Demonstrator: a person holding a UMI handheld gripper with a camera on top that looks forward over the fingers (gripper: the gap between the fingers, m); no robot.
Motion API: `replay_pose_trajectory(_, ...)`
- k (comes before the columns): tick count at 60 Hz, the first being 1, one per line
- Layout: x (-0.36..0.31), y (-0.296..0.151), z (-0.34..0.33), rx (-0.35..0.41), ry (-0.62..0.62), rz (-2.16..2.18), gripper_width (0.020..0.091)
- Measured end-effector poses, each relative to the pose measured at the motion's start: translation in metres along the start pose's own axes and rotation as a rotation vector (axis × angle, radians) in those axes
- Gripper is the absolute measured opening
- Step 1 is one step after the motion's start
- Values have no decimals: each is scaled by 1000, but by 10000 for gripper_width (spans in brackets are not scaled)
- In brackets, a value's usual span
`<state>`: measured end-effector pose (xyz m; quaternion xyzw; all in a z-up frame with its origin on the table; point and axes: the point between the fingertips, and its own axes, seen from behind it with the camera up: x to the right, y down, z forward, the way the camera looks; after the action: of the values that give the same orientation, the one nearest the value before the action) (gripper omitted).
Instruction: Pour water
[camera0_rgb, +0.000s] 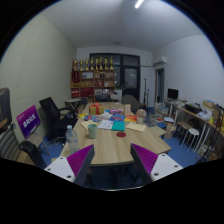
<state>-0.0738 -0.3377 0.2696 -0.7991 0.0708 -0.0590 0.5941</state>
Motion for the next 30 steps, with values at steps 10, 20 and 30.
replay_pose_trajectory(10, -52, 3, -23, 33, -15, -1, 814)
replay_pose_trajectory(20, -109, 9, -30, 52, -53, -7, 815)
replay_pose_trajectory(30, -166, 21, -3, 83, -123, -1, 814)
